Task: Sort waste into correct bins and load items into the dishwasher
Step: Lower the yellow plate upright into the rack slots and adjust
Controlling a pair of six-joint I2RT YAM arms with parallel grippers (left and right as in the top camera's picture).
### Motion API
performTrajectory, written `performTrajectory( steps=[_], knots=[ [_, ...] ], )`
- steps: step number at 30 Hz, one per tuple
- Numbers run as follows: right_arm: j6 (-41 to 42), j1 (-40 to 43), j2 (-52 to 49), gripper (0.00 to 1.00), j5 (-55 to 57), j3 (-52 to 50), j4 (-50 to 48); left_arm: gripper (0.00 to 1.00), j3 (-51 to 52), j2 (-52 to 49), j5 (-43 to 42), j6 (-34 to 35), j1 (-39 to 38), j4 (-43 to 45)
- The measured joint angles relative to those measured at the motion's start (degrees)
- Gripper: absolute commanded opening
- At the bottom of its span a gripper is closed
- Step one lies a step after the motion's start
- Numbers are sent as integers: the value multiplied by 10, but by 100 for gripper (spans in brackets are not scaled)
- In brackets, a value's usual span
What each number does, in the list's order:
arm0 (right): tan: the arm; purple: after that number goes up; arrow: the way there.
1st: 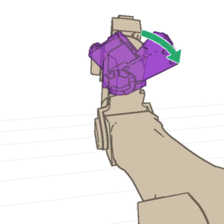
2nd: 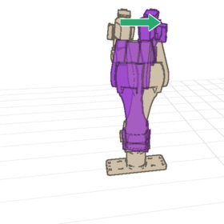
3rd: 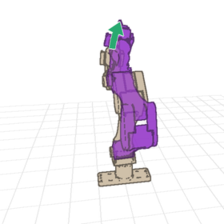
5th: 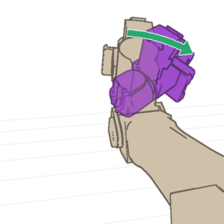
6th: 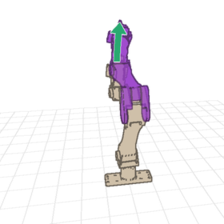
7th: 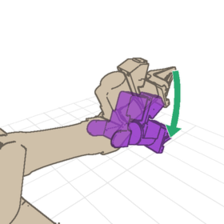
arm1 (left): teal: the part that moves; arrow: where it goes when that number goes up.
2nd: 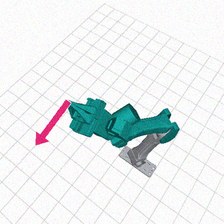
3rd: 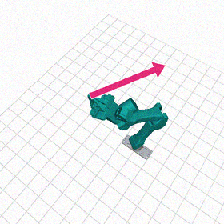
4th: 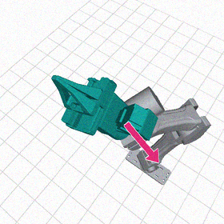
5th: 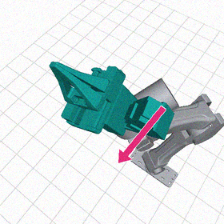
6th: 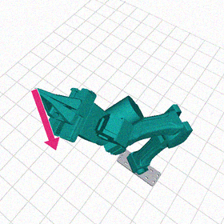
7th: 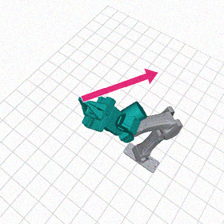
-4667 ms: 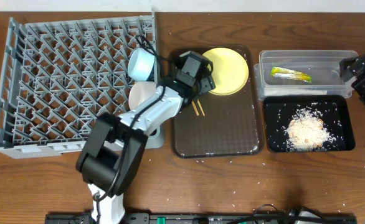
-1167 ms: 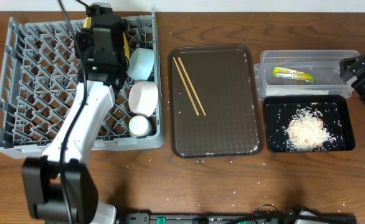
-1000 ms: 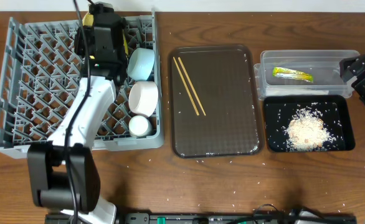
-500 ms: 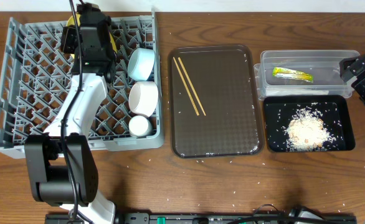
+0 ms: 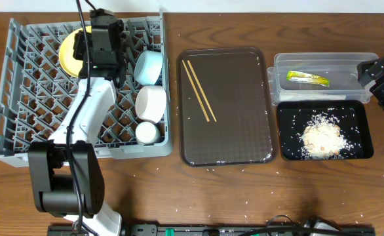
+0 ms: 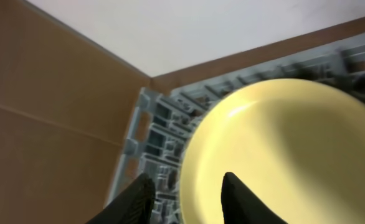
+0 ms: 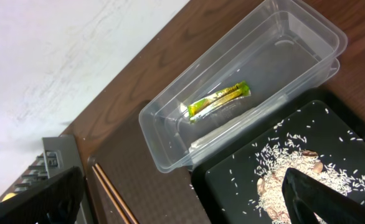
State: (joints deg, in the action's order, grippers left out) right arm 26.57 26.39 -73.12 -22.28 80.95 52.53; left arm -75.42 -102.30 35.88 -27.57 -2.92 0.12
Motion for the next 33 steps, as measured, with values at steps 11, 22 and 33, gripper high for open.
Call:
performTrajectory(
  steps=[11, 22, 33],
  knots=[
    [0, 0, 0, 99, 0, 0, 0, 8, 0, -14, -204, 222, 18, -56],
    [0, 0, 0, 99, 0, 0, 0, 7, 0, -79, -274, 278, 19, -55],
    [0, 0, 0, 99, 0, 0, 0, 7, 0, -79, -280, 291, 19, -64]
  ],
)
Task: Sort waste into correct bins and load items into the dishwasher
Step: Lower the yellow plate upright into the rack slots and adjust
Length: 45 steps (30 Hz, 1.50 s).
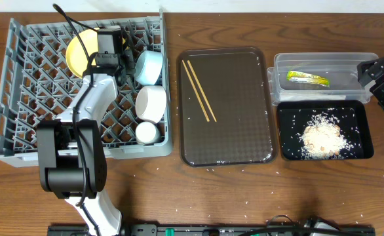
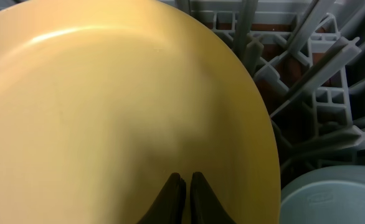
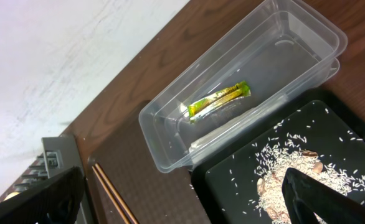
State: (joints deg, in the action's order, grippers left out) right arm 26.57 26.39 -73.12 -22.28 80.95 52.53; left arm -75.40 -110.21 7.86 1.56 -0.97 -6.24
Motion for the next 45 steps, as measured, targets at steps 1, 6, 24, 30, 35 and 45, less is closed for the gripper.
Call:
performTrajectory(
  steps=[1, 6, 24, 30, 35, 45],
  knots=[
    [0, 0, 0, 99, 0, 0, 0, 7, 0, 0, 0, 0, 0, 0],
    [0, 0, 0, 99, 0, 0, 0, 7, 0, 1, 7, -1, 0, -2],
    [0, 0, 0, 99, 0, 0, 0, 7, -2, 3, 257, -94, -3, -26],
    [0, 0, 0, 99, 0, 0, 0, 8, -2, 3, 286, -104, -3, -29],
    [0, 0, 0, 99, 0, 0, 0, 8, -2, 17, 234, -89, -5, -43],
    [0, 0, 0, 99, 0, 0, 0, 8, -2, 108, -139, -93, -22, -71]
  ],
)
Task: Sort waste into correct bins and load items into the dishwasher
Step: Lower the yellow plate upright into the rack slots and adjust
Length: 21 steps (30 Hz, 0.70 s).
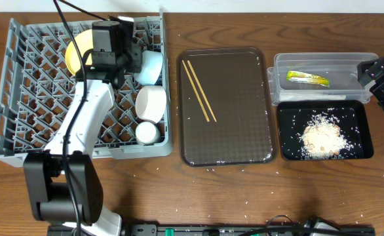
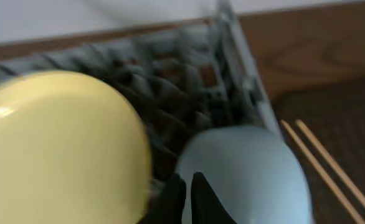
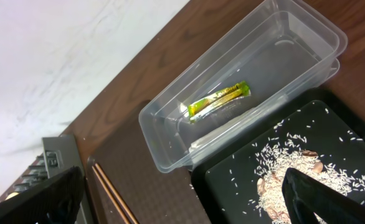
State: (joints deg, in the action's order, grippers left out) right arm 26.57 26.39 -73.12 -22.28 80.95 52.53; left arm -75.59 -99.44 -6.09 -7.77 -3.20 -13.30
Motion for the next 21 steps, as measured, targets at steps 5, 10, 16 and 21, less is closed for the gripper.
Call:
performTrajectory(
  steps=[5, 10, 16, 21],
  knots=[
    [0, 0, 0, 99, 0, 0, 0, 8, 0, -26, -47, 0, 0, -15],
    [0, 0, 0, 99, 0, 0, 0, 8, 0, -30, -58, 0, 0, -15],
    [0, 0, 0, 99, 0, 0, 0, 8, 0, -30, -31, 0, 0, -15],
    [0, 0, 0, 99, 0, 0, 0, 8, 0, -33, -11, 0, 0, -15]
  ],
)
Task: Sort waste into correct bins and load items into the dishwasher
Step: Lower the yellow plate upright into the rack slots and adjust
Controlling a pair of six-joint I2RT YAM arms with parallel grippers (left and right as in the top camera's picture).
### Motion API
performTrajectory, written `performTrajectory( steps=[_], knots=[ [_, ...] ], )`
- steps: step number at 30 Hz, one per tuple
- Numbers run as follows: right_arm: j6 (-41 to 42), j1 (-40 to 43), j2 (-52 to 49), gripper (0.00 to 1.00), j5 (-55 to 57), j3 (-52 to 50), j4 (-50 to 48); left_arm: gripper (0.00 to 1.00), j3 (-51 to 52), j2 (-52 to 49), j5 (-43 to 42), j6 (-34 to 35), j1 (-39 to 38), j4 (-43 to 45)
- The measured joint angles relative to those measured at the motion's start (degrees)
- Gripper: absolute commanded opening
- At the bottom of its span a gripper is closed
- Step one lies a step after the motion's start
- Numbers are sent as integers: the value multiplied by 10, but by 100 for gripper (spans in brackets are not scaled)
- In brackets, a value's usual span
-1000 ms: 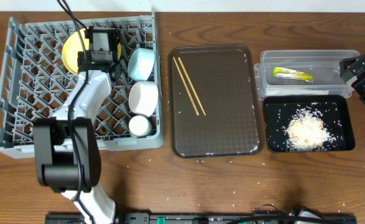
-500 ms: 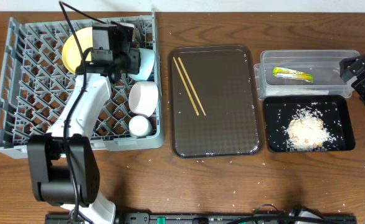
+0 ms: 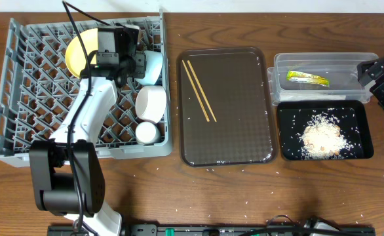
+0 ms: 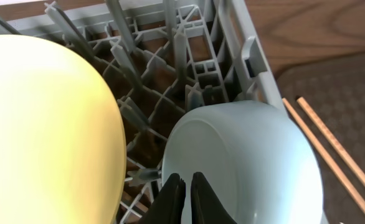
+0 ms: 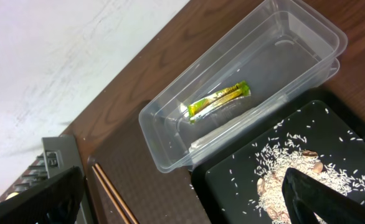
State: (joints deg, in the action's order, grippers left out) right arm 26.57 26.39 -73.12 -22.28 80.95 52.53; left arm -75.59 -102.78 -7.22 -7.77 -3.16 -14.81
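A yellow plate (image 3: 79,56) (image 4: 45,124) stands on edge at the back of the grey dish rack (image 3: 28,105). A light blue bowl (image 3: 153,64) (image 4: 251,162) sits just to its right. My left gripper (image 3: 130,60) (image 4: 186,190) is shut and empty, its tips low between plate and bowl. Two chopsticks (image 3: 198,90) (image 4: 332,149) (image 5: 111,196) lie on the brown tray (image 3: 238,131). My right gripper (image 3: 370,73) (image 5: 182,205) hangs wide open beside the clear bin (image 3: 326,65) (image 5: 276,68), which holds a green wrapper (image 3: 307,78) (image 5: 220,101).
A white bowl (image 3: 151,101) and a white cup (image 3: 146,133) sit in the rack's right column. A black bin (image 3: 356,124) with a rice heap (image 3: 322,139) lies in front of the clear bin. Rice grains are scattered over the wooden table (image 3: 244,196).
My left gripper, still shut, has moved a little toward the front of the rack and now points into the gap between plate and blue bowl. The right arm has not moved.
My left gripper was open over the yellow plate at the rack's back. Then it was shut, close against the plate's face. Later it had shifted right toward the blue bowl, still shut, and now sits between the two. The right gripper stayed open by the bins throughout.
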Motion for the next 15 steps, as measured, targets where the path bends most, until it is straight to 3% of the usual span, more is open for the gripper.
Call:
performTrajectory(
  steps=[15],
  knots=[
    [0, 0, 0, 99, 0, 0, 0, 8, 0, -35, 33, 0, 21, 15]
  ],
)
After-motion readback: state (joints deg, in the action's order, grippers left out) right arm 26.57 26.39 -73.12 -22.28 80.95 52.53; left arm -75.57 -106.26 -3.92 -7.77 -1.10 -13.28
